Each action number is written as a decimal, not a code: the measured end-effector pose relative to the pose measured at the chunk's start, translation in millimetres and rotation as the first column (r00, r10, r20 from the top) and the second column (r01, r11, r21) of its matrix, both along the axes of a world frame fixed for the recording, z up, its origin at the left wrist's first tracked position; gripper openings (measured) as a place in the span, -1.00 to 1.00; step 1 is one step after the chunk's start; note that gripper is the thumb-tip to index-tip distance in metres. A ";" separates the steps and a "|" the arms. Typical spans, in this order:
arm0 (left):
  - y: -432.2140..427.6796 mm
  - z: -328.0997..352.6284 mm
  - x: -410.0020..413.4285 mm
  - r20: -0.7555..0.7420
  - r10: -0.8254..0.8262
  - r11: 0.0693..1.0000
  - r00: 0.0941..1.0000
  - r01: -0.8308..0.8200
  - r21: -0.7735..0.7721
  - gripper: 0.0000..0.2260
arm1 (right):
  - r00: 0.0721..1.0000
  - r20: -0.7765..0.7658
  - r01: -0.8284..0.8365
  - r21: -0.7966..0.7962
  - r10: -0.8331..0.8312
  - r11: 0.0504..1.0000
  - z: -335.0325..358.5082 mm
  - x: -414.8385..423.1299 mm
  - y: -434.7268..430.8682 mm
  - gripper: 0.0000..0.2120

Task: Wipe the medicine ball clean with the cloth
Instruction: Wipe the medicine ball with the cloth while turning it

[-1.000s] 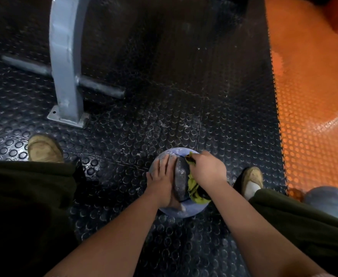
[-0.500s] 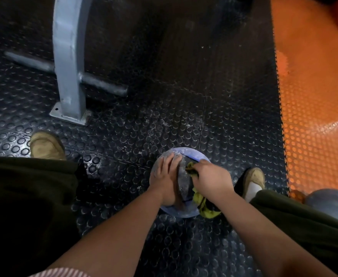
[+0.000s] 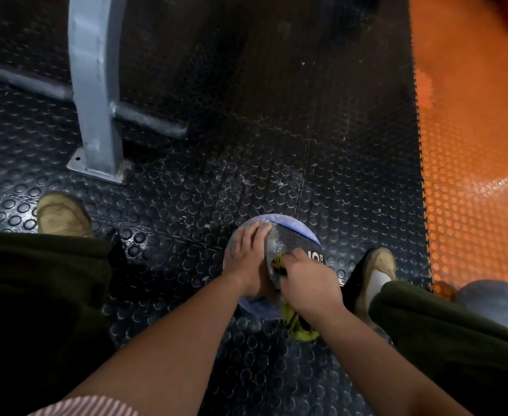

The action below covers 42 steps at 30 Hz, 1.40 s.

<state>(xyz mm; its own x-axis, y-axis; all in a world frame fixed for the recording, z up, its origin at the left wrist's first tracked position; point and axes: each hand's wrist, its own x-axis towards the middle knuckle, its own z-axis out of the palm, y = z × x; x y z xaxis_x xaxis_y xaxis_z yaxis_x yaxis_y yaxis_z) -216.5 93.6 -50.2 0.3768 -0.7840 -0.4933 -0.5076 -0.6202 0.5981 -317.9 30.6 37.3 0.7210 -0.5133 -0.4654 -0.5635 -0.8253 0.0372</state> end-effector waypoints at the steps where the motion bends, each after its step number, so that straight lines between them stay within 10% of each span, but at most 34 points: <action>1: 0.8 0.5 -0.3 -0.002 0.000 1.000 1.000 0.000 0.004 0.13 | 1.000 0.009 0.018 -0.018 -0.018 1.000 -0.1 4.3 -4.2 -0.74; 42: 20.5 -1.6 -9.3 0.118 -0.132 0.990 0.984 0.123 0.074 0.32 | 0.992 -0.049 0.117 -0.057 -0.120 0.991 -0.5 61.8 -27.7 -0.75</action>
<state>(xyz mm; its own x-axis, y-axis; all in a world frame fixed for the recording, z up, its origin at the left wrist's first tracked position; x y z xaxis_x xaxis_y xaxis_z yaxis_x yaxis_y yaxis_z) -225.8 114.1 -51.9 0.3364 -0.7966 -0.5023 -0.6517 -0.5819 0.4865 -256.1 2.9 36.8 0.6289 -0.6191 -0.4704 -0.6536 -0.7486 0.1113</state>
